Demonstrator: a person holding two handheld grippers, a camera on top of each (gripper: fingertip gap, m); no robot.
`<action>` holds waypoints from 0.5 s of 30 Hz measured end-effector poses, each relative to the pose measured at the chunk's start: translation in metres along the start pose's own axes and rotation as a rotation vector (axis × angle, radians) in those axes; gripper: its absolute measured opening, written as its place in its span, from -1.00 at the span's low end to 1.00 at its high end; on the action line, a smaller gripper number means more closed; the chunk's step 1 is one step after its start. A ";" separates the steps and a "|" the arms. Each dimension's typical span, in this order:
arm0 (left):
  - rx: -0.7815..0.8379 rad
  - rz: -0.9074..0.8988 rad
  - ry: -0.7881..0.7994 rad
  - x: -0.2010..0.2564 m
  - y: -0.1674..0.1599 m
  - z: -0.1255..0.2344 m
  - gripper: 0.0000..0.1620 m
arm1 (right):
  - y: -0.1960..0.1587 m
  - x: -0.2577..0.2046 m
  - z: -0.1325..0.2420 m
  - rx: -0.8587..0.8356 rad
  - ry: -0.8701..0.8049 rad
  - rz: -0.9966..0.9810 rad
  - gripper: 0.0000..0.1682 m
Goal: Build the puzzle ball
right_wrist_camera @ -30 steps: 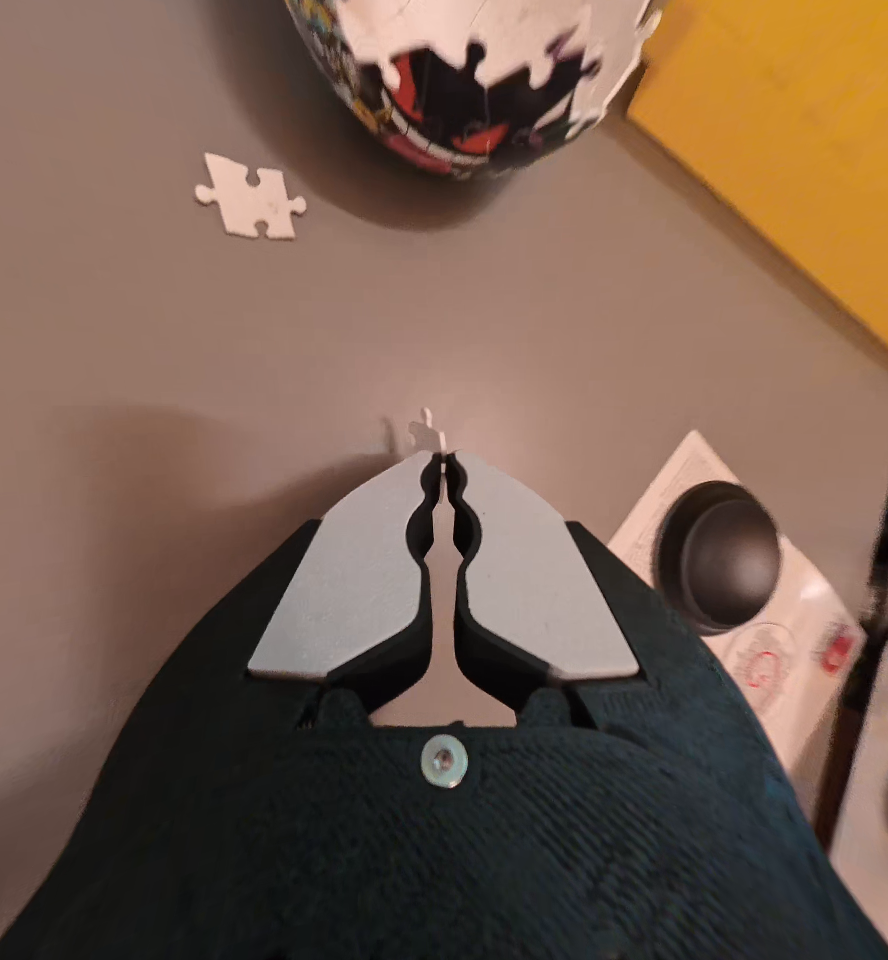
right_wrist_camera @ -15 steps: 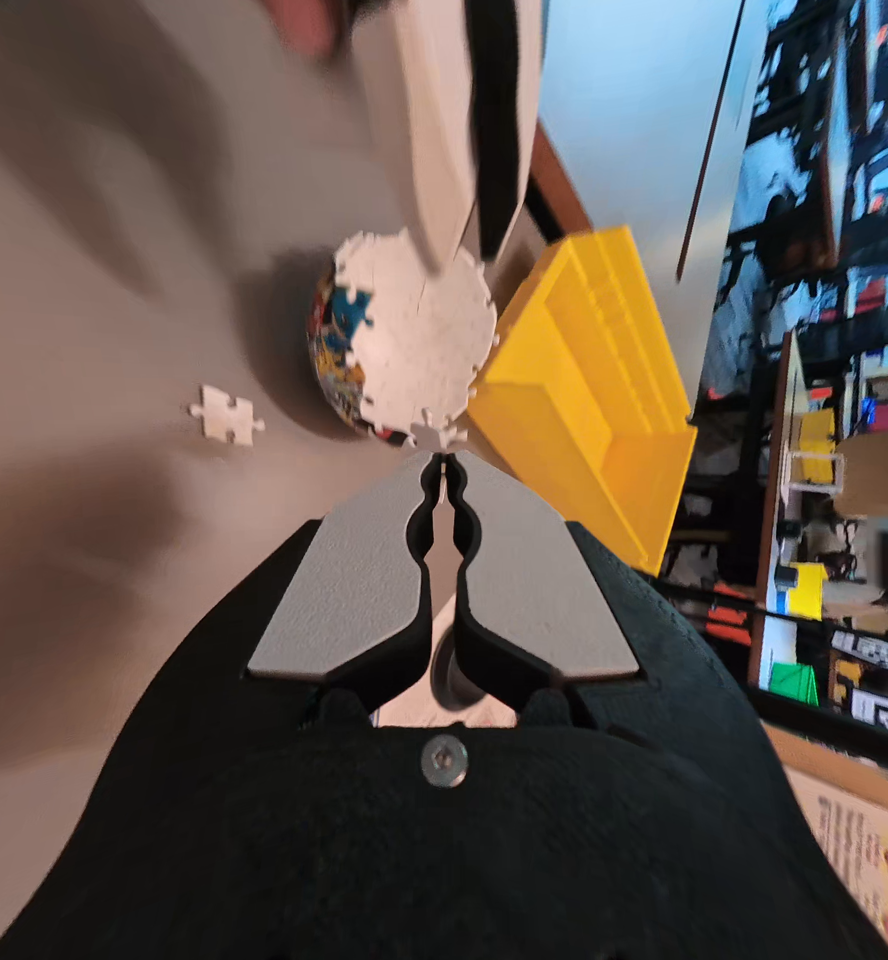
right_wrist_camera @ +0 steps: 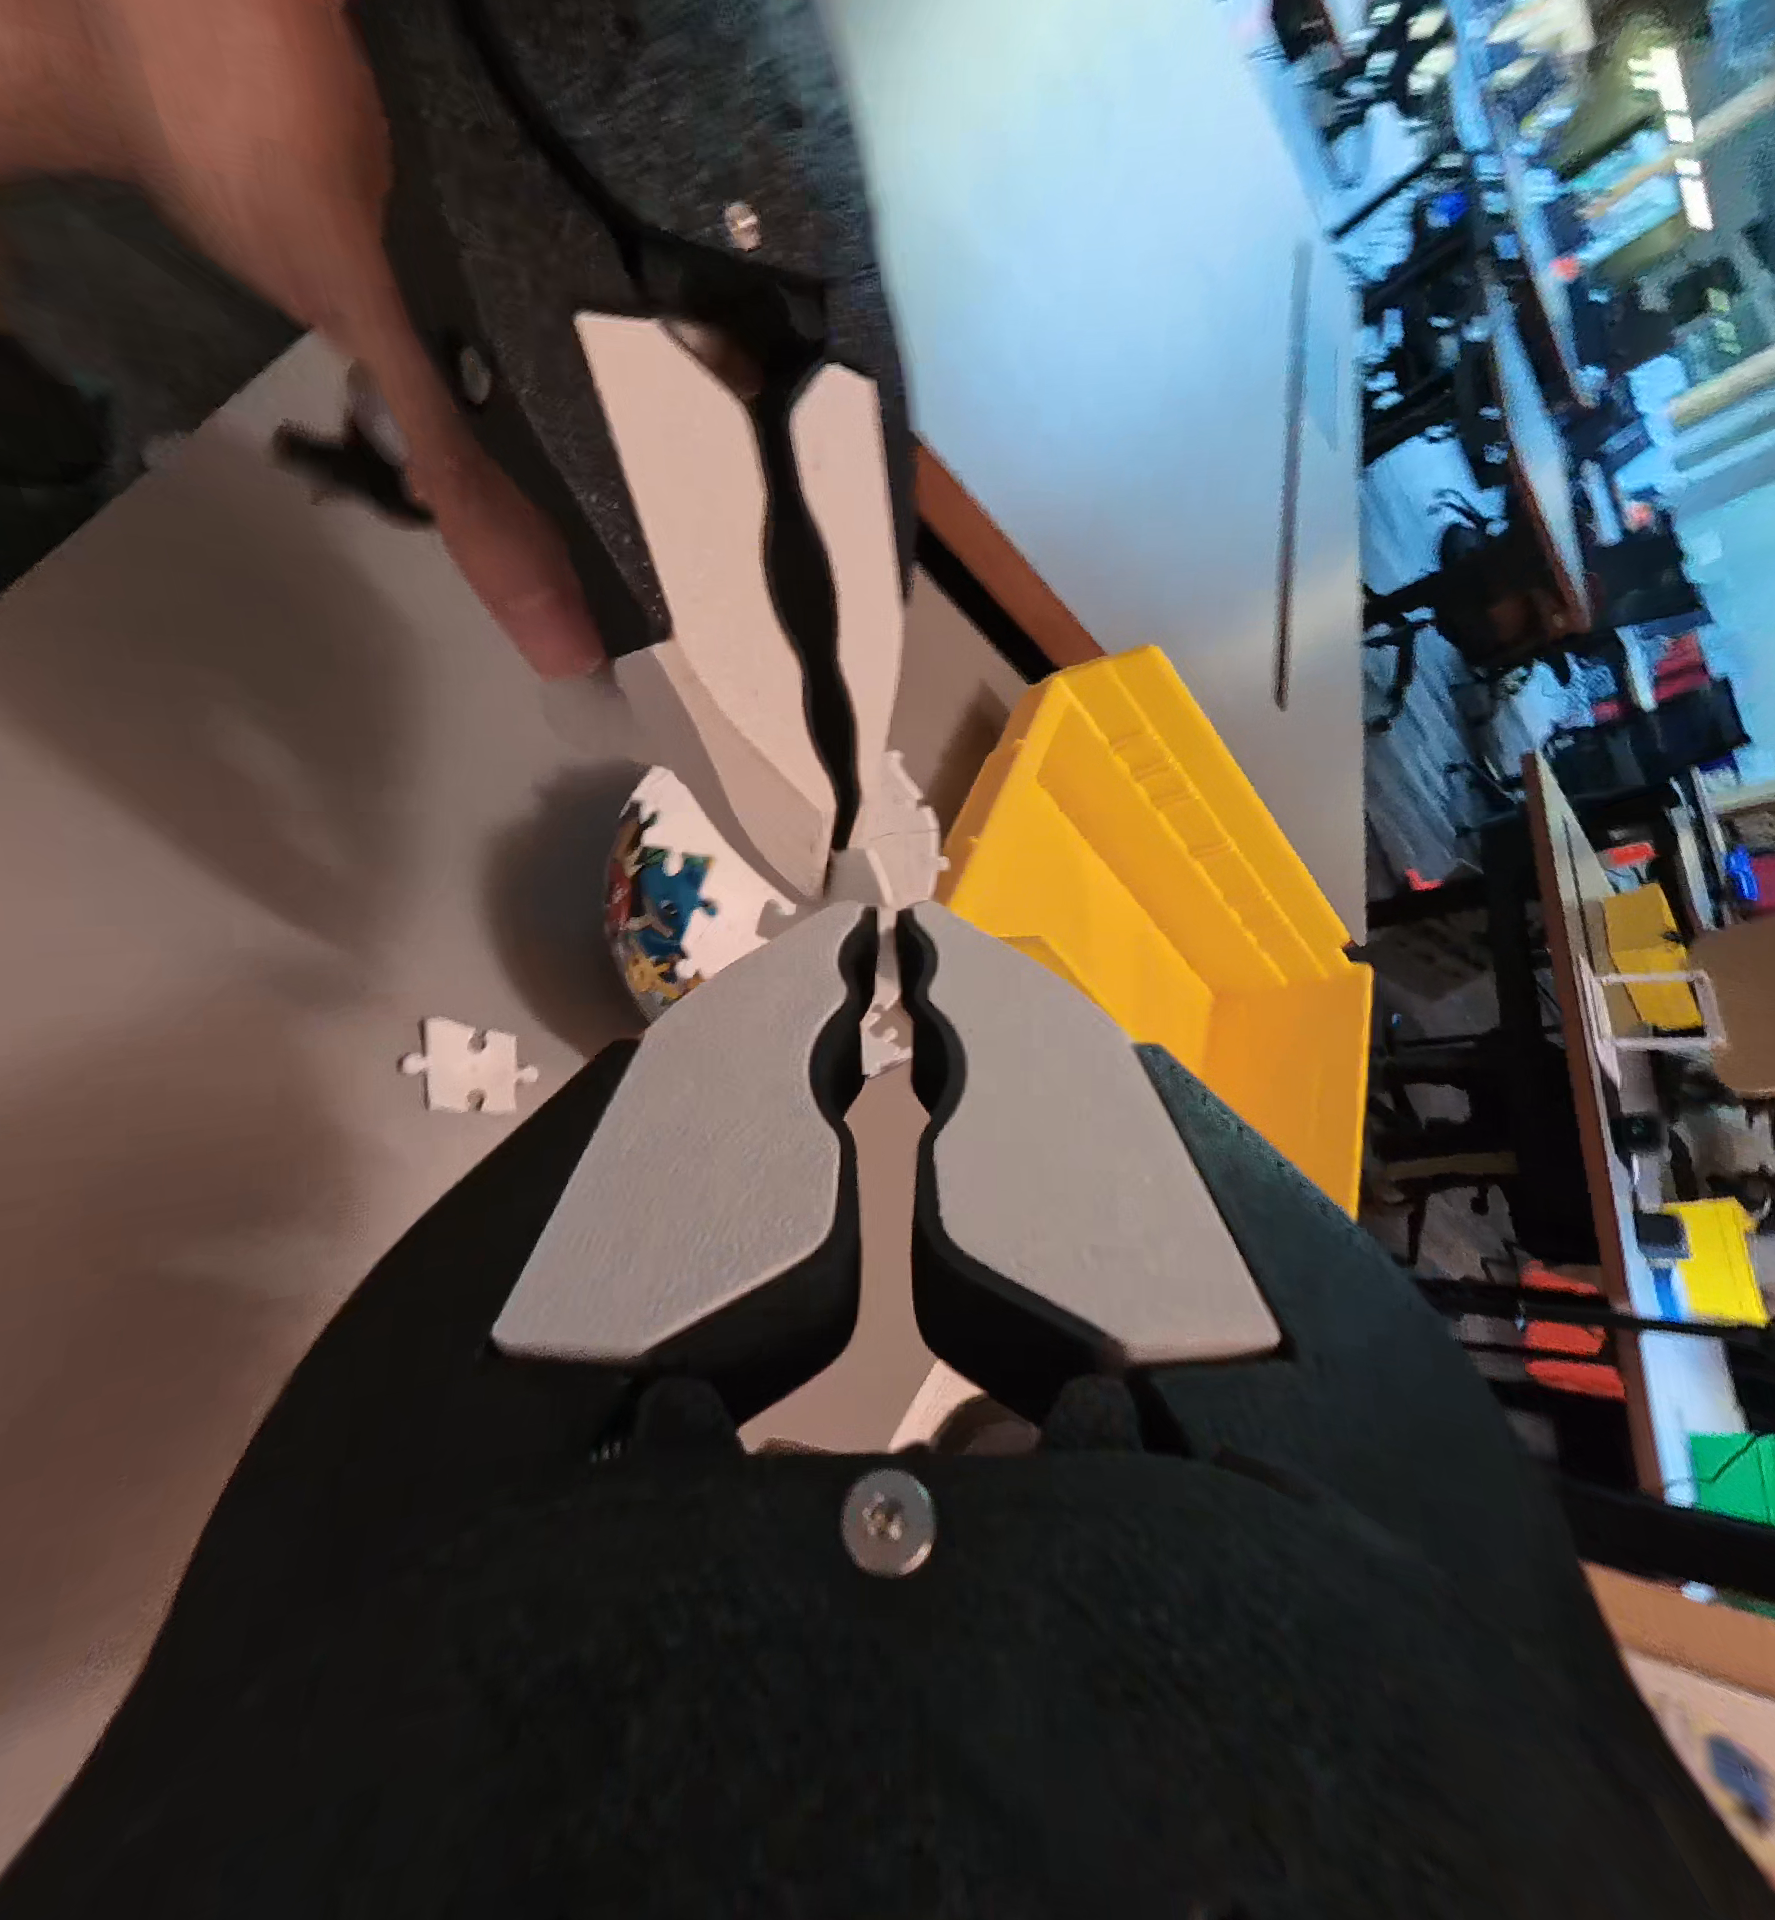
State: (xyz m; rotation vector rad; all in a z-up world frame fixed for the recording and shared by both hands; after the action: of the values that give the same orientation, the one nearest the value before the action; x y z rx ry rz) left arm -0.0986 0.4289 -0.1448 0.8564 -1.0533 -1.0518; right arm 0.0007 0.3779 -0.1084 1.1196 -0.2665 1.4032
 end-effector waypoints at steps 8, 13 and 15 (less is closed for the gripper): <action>0.333 0.262 -0.205 -0.018 0.012 0.009 -0.98 | -0.013 0.018 -0.006 0.337 -0.031 -0.591 -0.59; 0.384 0.228 -0.263 -0.016 0.012 0.011 -0.98 | -0.011 0.023 -0.012 0.503 0.022 -0.664 -0.95; 0.364 0.225 -0.263 -0.017 0.010 0.013 -0.97 | -0.010 0.022 -0.013 0.504 0.057 -0.628 -0.96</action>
State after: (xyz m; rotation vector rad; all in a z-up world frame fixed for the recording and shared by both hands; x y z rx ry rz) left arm -0.1107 0.4475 -0.1363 0.8770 -1.5584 -0.8070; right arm 0.0088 0.4037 -0.1035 1.4081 0.4772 0.9454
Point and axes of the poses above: each gripper's, where its closed fingertips meet, z back along the fingers, y out of its top, x = y × z across the jaws, the point moved 7 cm from there along z, back along the fingers, and after that the axes turned 10 degrees about z, right-handed, at the moved point
